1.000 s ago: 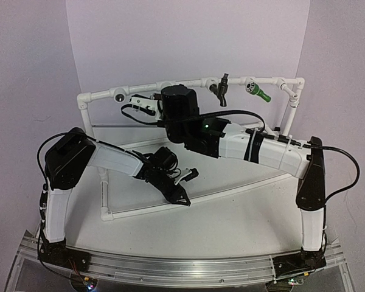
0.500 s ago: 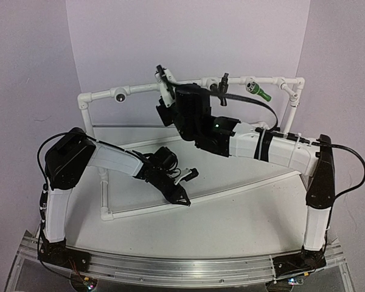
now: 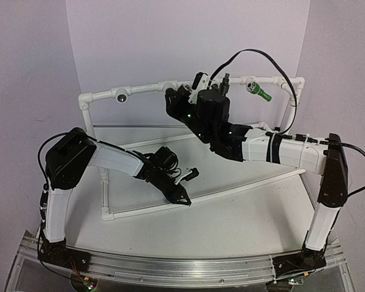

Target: Install the water faucets

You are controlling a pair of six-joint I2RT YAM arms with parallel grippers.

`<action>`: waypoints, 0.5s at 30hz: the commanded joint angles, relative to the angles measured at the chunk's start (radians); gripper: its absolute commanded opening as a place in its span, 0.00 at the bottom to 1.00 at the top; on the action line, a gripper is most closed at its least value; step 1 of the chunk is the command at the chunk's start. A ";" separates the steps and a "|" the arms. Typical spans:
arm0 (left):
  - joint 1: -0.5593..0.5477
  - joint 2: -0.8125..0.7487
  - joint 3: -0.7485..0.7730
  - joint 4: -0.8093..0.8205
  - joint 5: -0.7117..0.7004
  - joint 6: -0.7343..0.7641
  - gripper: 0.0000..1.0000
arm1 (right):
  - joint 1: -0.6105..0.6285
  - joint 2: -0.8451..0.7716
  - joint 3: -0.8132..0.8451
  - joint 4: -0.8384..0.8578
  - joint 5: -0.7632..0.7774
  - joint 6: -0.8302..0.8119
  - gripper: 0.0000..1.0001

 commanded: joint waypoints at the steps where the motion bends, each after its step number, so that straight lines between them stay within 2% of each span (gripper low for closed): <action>1: -0.008 0.155 -0.074 -0.171 -0.168 -0.085 0.01 | -0.061 -0.051 -0.047 0.101 -0.207 0.259 0.28; 2: -0.008 0.156 -0.073 -0.172 -0.168 -0.085 0.01 | -0.060 -0.058 -0.055 0.102 -0.215 0.237 0.33; 6: -0.009 0.146 -0.075 -0.172 -0.165 -0.085 0.01 | -0.061 -0.103 -0.124 0.100 -0.268 0.153 0.65; 8: -0.009 0.149 -0.076 -0.172 -0.170 -0.085 0.01 | -0.060 -0.133 -0.160 0.079 -0.304 0.088 0.73; 12: -0.009 0.157 -0.071 -0.174 -0.166 -0.085 0.01 | -0.056 -0.201 -0.199 -0.038 -0.310 -0.059 0.82; 15: -0.010 0.152 -0.071 -0.174 -0.159 -0.086 0.01 | -0.041 -0.257 -0.225 -0.142 -0.278 -0.154 0.84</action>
